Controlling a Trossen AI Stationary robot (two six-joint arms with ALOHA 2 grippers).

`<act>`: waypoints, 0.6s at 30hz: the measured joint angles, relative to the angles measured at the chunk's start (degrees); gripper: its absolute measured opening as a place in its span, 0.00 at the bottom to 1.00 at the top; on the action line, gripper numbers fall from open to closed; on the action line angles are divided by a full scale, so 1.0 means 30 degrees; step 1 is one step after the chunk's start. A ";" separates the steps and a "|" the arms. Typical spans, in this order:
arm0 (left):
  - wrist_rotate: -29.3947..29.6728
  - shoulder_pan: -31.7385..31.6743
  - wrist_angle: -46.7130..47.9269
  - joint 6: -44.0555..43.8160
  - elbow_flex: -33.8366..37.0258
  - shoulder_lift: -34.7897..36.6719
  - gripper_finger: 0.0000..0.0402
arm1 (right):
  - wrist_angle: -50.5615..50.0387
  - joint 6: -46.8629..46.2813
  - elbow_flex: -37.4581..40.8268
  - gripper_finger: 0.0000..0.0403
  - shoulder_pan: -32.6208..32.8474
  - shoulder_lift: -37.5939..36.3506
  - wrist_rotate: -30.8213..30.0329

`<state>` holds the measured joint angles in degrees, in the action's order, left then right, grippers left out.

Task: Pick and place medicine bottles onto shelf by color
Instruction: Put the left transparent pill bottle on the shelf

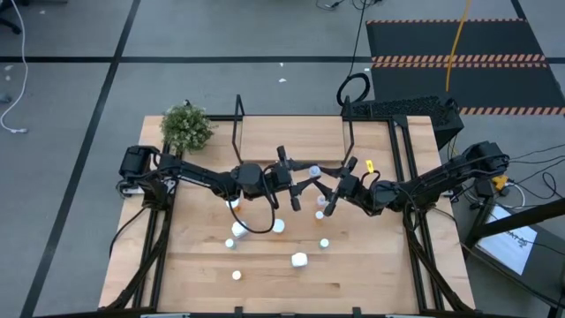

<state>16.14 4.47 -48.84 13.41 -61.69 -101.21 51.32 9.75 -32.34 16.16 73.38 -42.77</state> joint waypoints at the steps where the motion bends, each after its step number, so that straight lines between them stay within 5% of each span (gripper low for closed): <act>1: -0.0001 0.0006 0.0025 0.0008 0.0000 0.0000 0.38 | -0.0004 0.0098 0.0000 0.40 0.0000 0.0000 0.0098; 6: -0.0004 0.0013 0.0229 0.0017 0.0000 0.0012 0.39 | -0.0226 0.0482 0.0015 0.43 0.0029 -0.0073 0.0309; 11: -0.0168 0.0013 0.1015 0.0000 0.0022 0.0543 0.38 | -0.1663 -0.0094 0.0007 0.57 0.0022 -0.0742 0.1050; 18: -0.0965 0.0028 0.3082 -0.0039 0.0029 0.1940 0.40 | -0.4201 -0.1777 0.0007 0.77 -0.0138 -0.2400 0.4689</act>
<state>13.25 4.56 -39.59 13.29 -61.60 -95.39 38.72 4.42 -32.32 15.75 66.19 -28.71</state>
